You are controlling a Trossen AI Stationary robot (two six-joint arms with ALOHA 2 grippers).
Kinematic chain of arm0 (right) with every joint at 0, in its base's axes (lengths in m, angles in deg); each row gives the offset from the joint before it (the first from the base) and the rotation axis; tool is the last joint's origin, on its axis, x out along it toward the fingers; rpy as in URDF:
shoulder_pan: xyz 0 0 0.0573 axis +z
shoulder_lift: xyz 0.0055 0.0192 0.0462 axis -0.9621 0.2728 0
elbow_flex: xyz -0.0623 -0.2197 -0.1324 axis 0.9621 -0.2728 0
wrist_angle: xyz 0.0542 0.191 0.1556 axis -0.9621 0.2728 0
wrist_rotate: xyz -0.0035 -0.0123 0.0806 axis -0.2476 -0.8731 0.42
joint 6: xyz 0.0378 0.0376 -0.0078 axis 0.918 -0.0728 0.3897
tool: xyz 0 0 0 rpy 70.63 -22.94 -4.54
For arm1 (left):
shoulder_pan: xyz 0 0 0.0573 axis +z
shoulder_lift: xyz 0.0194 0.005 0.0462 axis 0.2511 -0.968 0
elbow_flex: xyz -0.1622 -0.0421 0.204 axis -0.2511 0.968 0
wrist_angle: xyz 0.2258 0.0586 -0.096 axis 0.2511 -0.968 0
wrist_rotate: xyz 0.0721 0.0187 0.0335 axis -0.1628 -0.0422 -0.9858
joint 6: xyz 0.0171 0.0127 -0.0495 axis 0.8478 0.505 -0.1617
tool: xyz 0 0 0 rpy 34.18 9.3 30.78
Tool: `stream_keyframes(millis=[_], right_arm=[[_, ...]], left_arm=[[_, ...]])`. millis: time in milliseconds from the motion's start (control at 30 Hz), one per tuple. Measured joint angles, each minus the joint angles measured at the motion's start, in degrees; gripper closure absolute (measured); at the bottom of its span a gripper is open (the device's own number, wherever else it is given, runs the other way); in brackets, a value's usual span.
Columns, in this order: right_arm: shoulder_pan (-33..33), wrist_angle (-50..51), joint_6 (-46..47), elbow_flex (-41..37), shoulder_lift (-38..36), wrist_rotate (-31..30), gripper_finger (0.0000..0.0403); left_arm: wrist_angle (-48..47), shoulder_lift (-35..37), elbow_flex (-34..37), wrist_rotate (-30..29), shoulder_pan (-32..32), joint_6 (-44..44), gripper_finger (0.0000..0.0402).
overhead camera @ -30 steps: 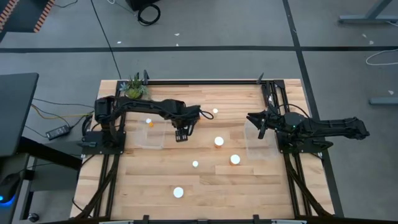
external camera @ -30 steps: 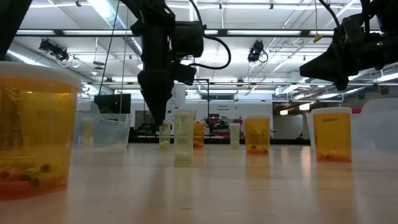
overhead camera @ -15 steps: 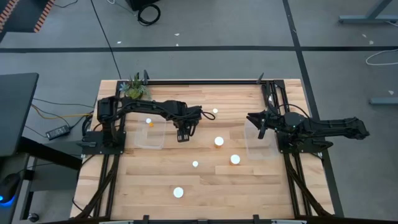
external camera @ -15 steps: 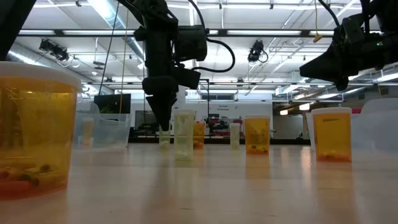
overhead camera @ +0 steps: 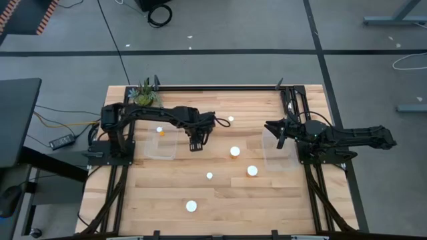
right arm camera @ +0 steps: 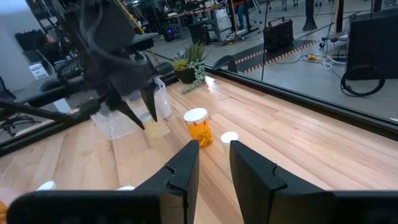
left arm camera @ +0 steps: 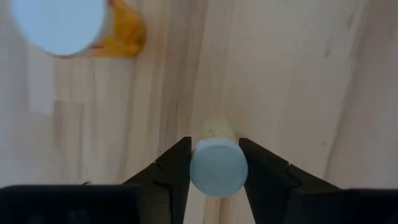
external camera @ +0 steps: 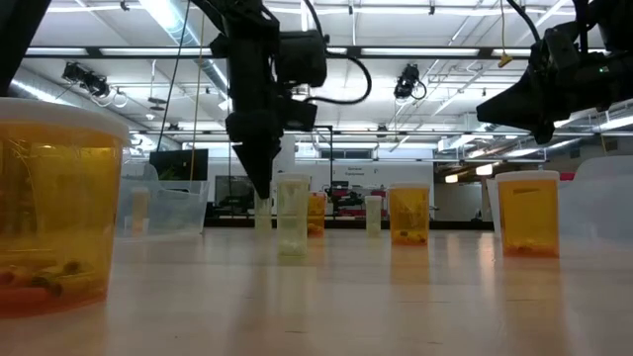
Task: Pick and place medicine bottles into bin by pill shape (circle, oval)
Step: Put the yellow pill bottle into the left transparent bin
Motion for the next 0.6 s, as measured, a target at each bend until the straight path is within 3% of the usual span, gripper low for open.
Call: stream_keyframes(millis=[333,600], right_arm=[[0.0,0.0,0.0,0.0,0.0,0.0,0.0306],[0.0,0.0,0.0,0.0,0.0,0.0,0.0306]], left_arm=[[-5.6,9.7,0.0,0.0,-0.2,-4.1,0.0269],[-9.9,13.5,0.0,-0.4,-0.1,-5.4,0.0274]])
